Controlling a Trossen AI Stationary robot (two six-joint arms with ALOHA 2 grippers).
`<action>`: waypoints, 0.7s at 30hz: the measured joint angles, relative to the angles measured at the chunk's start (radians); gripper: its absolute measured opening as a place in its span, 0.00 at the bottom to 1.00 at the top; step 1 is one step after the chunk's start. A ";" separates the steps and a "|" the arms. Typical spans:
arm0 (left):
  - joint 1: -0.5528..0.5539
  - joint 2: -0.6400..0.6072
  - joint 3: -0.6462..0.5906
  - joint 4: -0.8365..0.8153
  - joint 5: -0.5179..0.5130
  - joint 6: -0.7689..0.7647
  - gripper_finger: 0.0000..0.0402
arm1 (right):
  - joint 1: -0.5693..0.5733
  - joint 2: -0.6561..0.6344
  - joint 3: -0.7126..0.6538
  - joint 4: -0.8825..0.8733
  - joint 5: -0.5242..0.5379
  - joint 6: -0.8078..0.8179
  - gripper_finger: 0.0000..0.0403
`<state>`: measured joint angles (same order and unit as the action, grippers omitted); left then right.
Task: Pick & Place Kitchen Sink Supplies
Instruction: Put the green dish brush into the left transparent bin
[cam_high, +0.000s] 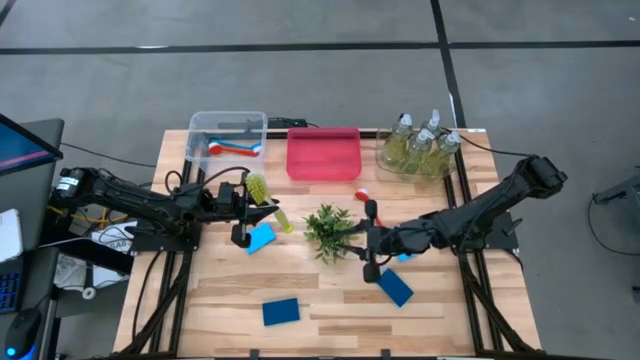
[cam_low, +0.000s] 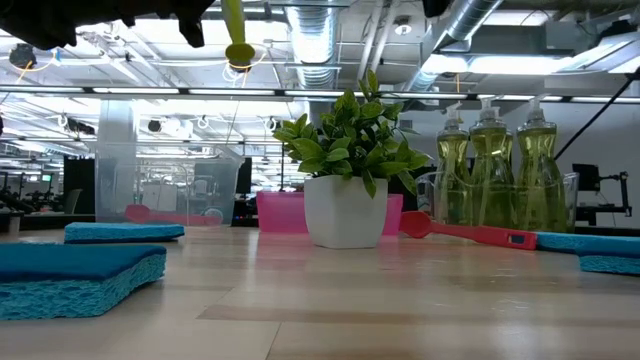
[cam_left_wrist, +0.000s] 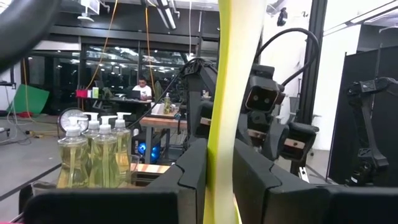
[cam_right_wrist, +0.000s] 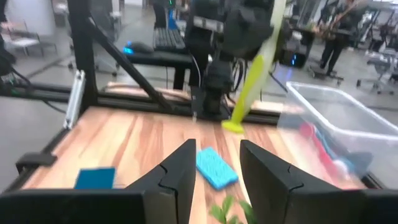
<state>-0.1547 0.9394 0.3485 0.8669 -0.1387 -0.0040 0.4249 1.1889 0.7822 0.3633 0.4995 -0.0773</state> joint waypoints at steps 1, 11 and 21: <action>0.000 0.000 0.000 -0.002 -0.002 0.000 0.14 | -0.005 0.000 0.000 -0.016 0.000 0.008 0.29; 0.000 0.000 0.000 -0.014 -0.018 0.000 0.14 | -0.081 0.000 0.000 -0.128 0.000 0.080 0.29; -0.001 0.000 0.001 -0.014 -0.043 0.028 0.14 | -0.084 -0.010 0.000 -0.128 0.000 0.079 0.29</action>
<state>-0.1553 0.9398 0.3492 0.8524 -0.1814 0.0239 0.3408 1.1792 0.7822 0.2352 0.4995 0.0017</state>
